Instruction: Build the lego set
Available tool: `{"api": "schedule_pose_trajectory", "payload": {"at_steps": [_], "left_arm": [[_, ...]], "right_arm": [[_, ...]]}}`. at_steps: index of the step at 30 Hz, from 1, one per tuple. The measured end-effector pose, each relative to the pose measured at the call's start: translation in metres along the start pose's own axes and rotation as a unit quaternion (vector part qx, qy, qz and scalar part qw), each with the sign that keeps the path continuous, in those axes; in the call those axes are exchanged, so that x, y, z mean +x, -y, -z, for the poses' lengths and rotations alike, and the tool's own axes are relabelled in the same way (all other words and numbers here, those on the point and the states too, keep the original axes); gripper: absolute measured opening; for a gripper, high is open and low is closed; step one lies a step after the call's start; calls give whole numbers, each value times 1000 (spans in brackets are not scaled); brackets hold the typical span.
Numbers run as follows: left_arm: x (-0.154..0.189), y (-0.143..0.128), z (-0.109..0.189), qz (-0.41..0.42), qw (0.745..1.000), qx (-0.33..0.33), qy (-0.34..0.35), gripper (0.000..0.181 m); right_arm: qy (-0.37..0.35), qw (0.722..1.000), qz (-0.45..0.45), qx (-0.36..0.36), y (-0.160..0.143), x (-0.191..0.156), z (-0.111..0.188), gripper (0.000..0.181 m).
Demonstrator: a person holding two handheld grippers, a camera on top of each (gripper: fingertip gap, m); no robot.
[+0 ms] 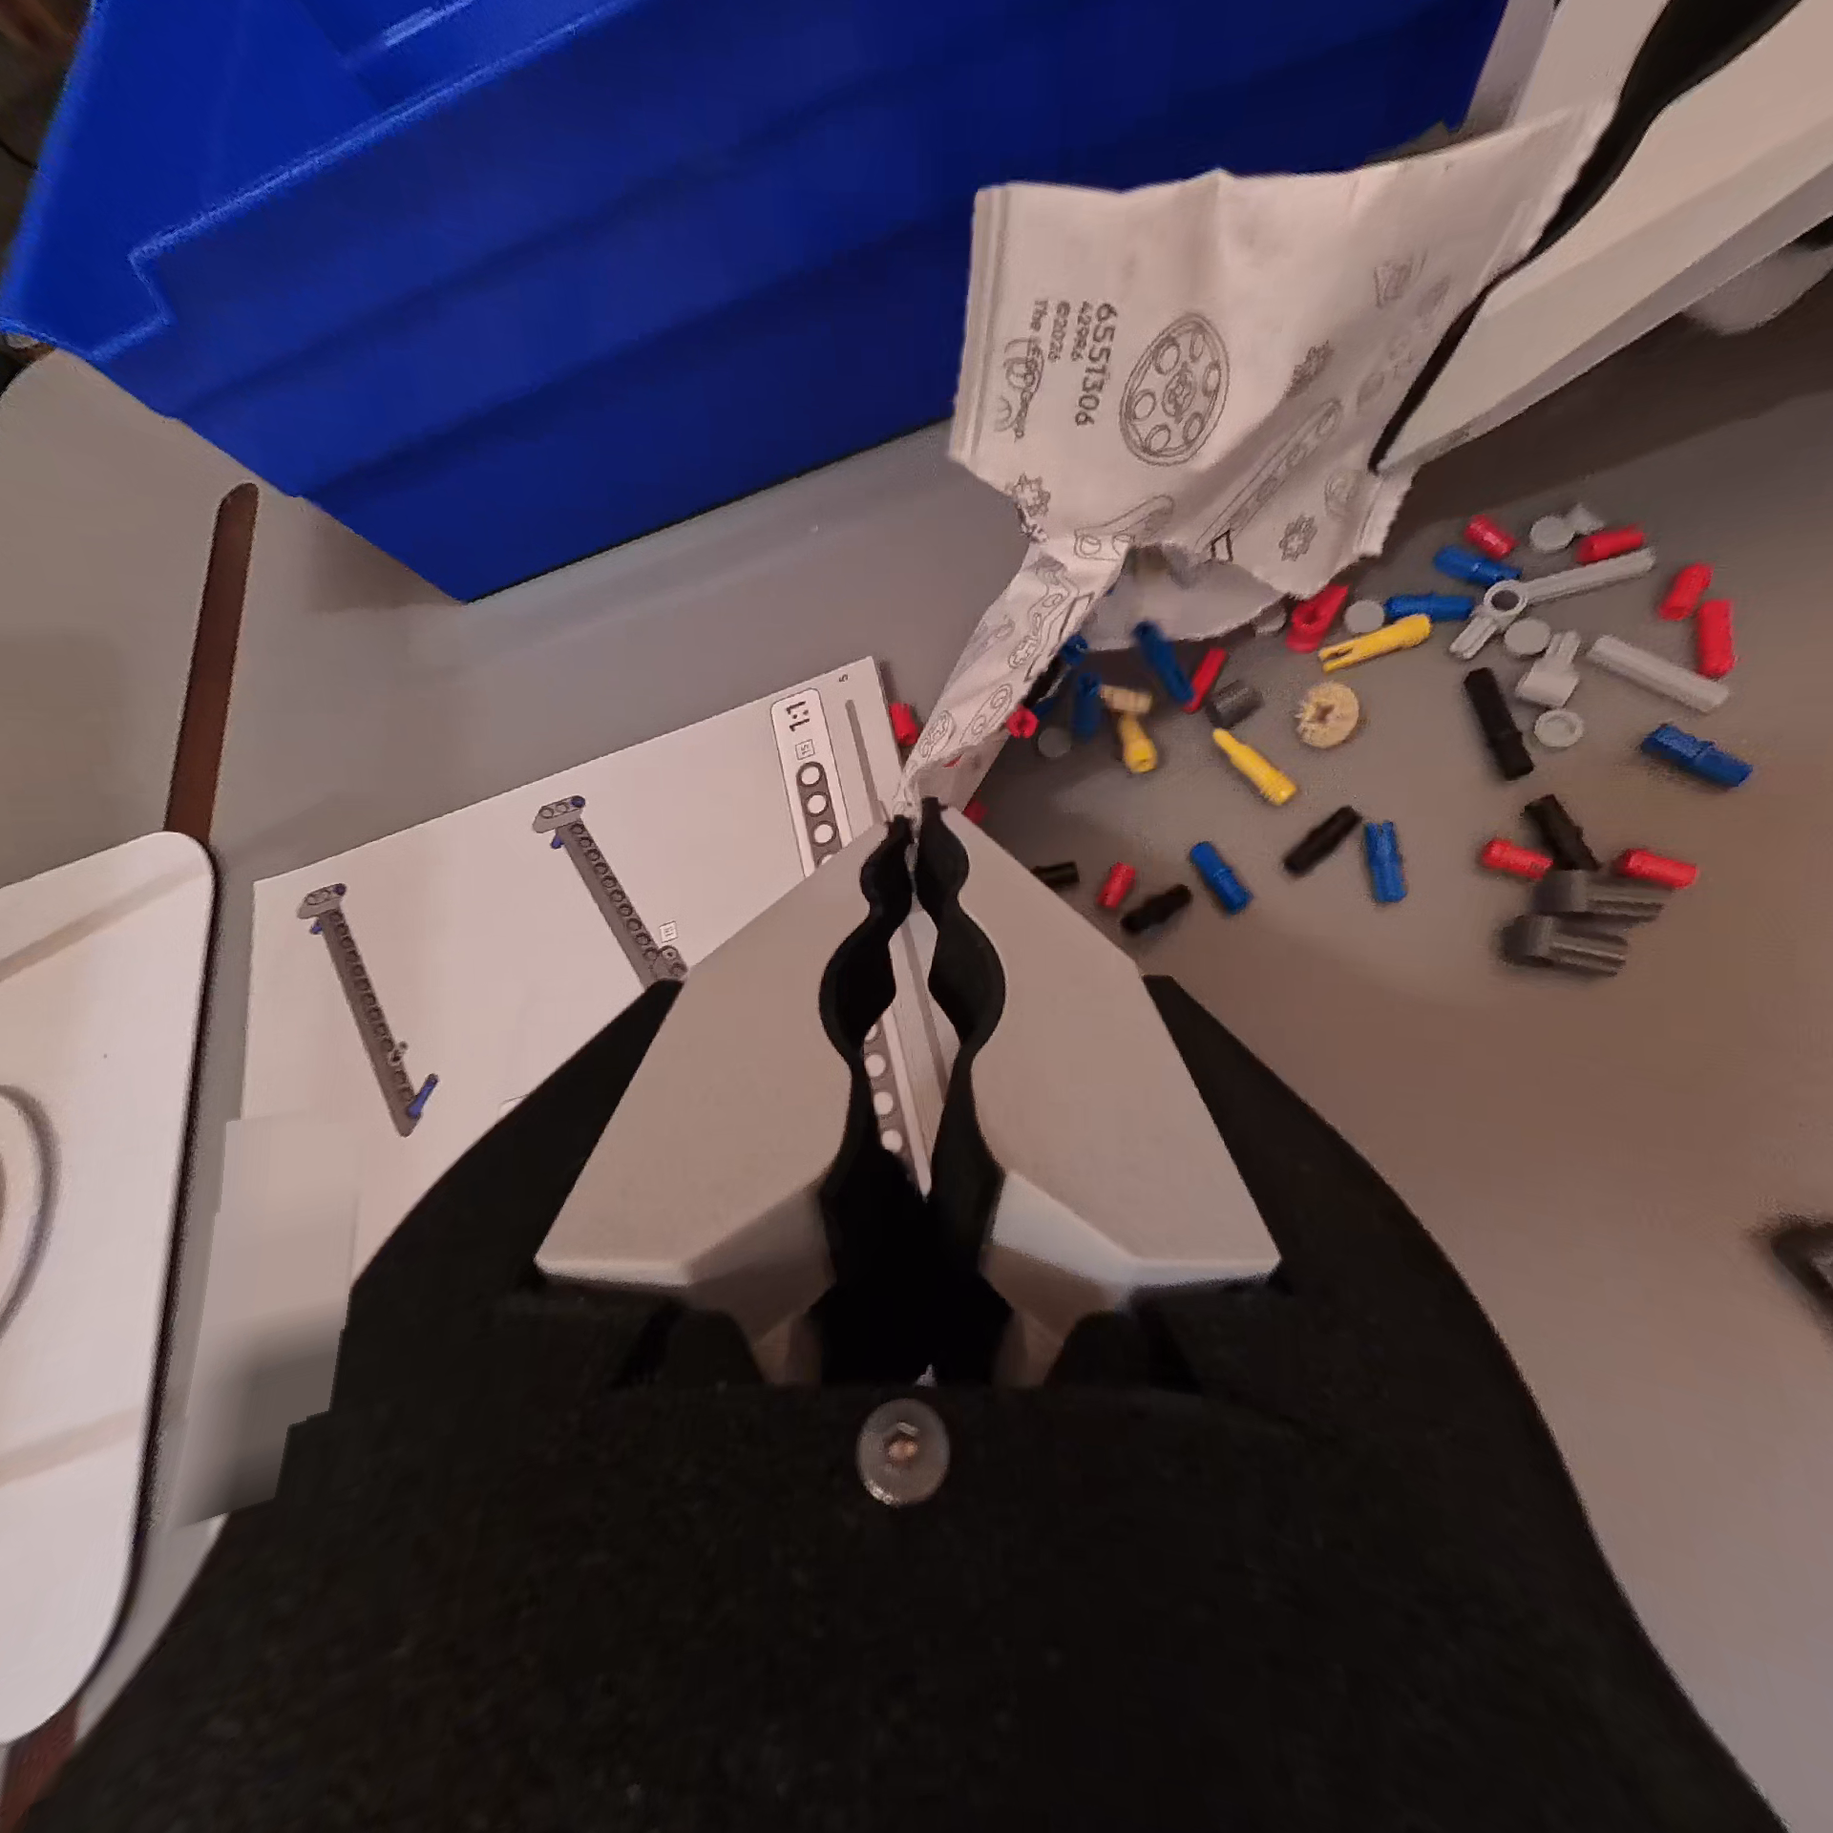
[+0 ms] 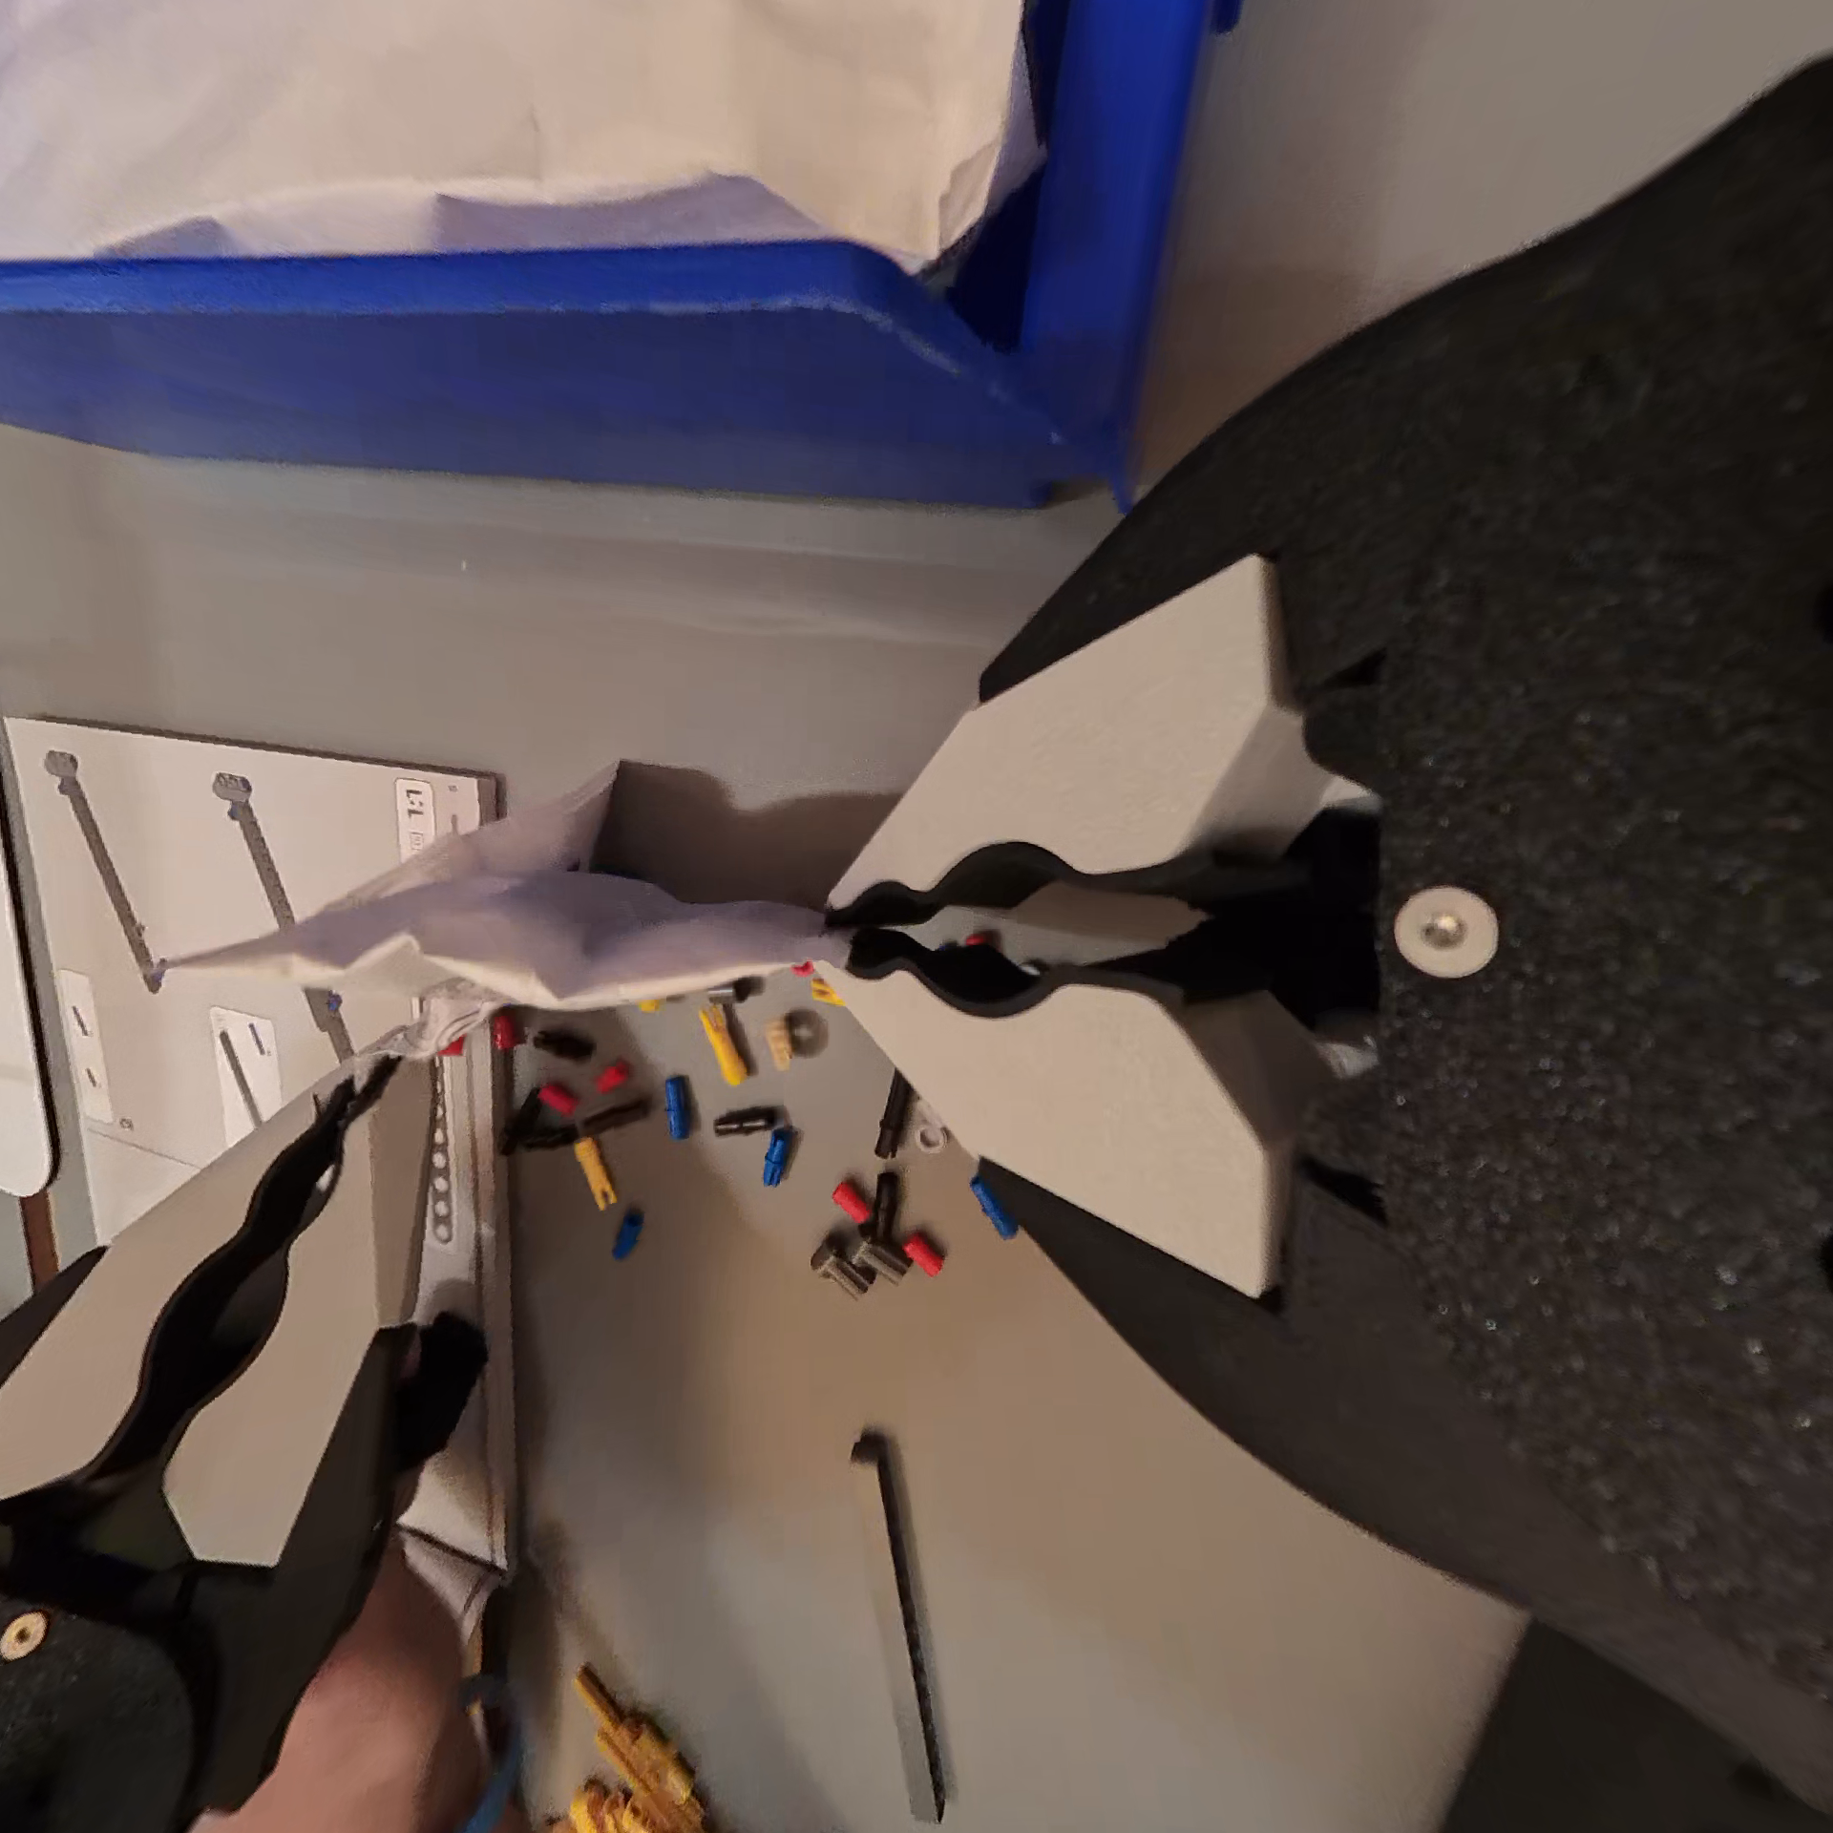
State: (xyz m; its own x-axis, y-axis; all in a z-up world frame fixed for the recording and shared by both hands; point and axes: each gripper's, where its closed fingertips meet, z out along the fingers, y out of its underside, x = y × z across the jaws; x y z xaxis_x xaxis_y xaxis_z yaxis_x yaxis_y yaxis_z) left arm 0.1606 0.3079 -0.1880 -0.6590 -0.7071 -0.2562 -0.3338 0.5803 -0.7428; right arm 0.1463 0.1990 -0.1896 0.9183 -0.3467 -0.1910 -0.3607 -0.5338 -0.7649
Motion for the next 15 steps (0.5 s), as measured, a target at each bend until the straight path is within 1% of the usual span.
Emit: {"api": "schedule_pose_trajectory", "payload": {"at_steps": [6, 8, 12, 15], "left_arm": [[-5, -2, -6, -11, 1000, -2, 13, 0], [-7, -1, -9, -2, 1000, 1, 13, 0], [6, 11, -13, -35, 999, 17, 17, 0], [12, 19, -13, -63, 997, 23, 33, 0]], "right_arm": [[-4, 1000, 9, -2, -3, 8, 6, 0], [-13, 1000, 16, -2, -1, 10, 5, 0], [-24, 999, 24, 9, 13, 16, 6, 0], [-36, 997, 65, -4, 15, 17, 4, 0]]}}
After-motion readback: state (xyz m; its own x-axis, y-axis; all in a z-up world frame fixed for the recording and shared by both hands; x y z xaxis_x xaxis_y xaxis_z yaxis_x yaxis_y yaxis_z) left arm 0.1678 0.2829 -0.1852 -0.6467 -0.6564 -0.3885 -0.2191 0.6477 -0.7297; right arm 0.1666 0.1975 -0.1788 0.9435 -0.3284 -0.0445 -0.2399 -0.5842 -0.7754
